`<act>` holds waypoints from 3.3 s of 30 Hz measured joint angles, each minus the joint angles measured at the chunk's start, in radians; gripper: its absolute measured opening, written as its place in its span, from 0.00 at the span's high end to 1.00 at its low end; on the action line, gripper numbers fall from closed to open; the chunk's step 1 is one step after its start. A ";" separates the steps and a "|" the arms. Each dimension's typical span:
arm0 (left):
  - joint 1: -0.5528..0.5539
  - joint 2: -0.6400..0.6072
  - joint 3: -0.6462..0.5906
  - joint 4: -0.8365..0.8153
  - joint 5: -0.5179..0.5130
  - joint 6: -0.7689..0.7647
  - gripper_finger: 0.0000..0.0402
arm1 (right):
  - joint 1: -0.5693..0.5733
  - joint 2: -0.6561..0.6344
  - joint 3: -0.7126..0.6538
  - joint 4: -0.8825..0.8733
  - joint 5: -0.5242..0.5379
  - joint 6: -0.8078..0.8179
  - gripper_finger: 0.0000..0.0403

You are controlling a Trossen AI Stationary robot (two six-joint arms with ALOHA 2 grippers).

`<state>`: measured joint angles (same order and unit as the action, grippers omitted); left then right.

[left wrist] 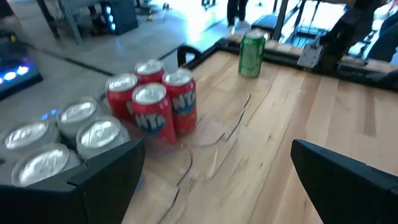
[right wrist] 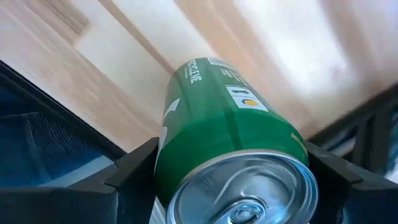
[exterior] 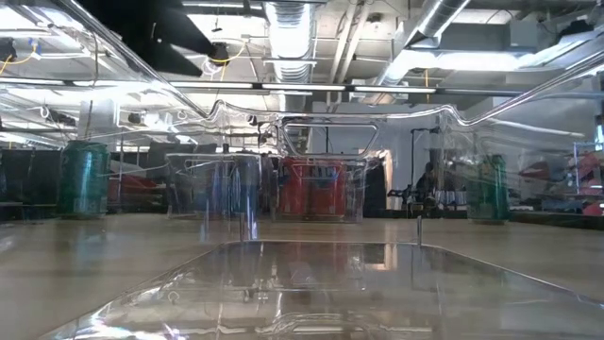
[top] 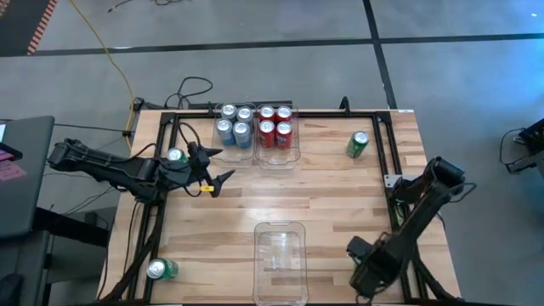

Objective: Sort soda cans
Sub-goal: Put the bottom right green soda can into the bottom transparent bin

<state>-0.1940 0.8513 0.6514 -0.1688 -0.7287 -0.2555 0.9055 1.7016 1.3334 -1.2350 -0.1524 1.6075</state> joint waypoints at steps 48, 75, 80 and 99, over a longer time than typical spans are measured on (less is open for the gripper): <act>-0.106 0.003 -0.001 -0.322 -0.114 -0.329 0.01 | -0.453 0.117 0.446 0.179 0.276 -1.098 0.22; -0.106 0.050 -0.001 -0.229 -0.116 -0.253 0.01 | -0.491 0.497 0.710 -0.172 0.233 -1.029 0.21; -0.113 0.049 -0.001 -0.216 -0.093 -0.239 0.01 | -0.494 0.497 0.710 -0.183 0.230 -0.949 0.14; -0.119 0.049 -0.001 -0.215 -0.090 -0.220 0.01 | -0.502 0.436 0.710 -0.246 0.210 -0.876 0.07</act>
<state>-0.3130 0.9005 0.6506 -0.3840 -0.8189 -0.4751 0.4033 2.1381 2.0430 -1.4805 0.0573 0.7314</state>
